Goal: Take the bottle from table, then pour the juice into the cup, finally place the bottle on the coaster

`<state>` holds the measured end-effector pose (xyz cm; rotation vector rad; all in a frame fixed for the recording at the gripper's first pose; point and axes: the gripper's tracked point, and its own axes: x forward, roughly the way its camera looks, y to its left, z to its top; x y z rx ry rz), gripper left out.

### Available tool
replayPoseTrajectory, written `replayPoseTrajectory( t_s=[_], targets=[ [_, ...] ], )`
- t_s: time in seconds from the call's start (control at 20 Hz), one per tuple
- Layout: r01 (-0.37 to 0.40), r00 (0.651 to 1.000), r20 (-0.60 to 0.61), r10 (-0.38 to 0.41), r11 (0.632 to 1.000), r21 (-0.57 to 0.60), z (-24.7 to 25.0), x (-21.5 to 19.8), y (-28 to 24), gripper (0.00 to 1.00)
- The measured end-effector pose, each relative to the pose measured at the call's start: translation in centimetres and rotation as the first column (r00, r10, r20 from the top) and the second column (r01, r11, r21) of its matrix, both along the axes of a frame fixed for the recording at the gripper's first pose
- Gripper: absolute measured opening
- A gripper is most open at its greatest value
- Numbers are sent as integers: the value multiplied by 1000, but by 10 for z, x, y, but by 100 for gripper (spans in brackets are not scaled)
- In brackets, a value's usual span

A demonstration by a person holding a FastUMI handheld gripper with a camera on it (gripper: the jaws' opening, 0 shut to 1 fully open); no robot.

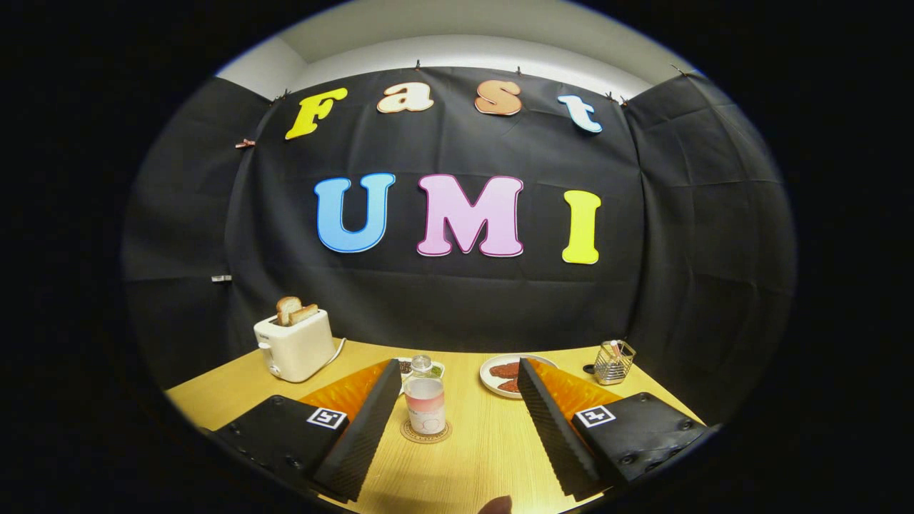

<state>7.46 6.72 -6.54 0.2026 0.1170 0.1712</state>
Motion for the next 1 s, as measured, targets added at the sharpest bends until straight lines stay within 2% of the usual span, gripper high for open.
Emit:
replayPoseTrajectory(
  t_s=[0.15,0.45,0.75,1.0],
  targets=[
    [48,998,29,-47,998,-35,20,-6,-25,98],
    [96,994,57,-92,993,-65,45,-24,-57,98],
    [91,994,63,-87,994,-64,51,-47,-63,98],
    [80,995,73,-75,995,-64,53,-50,-62,98]
  ],
)
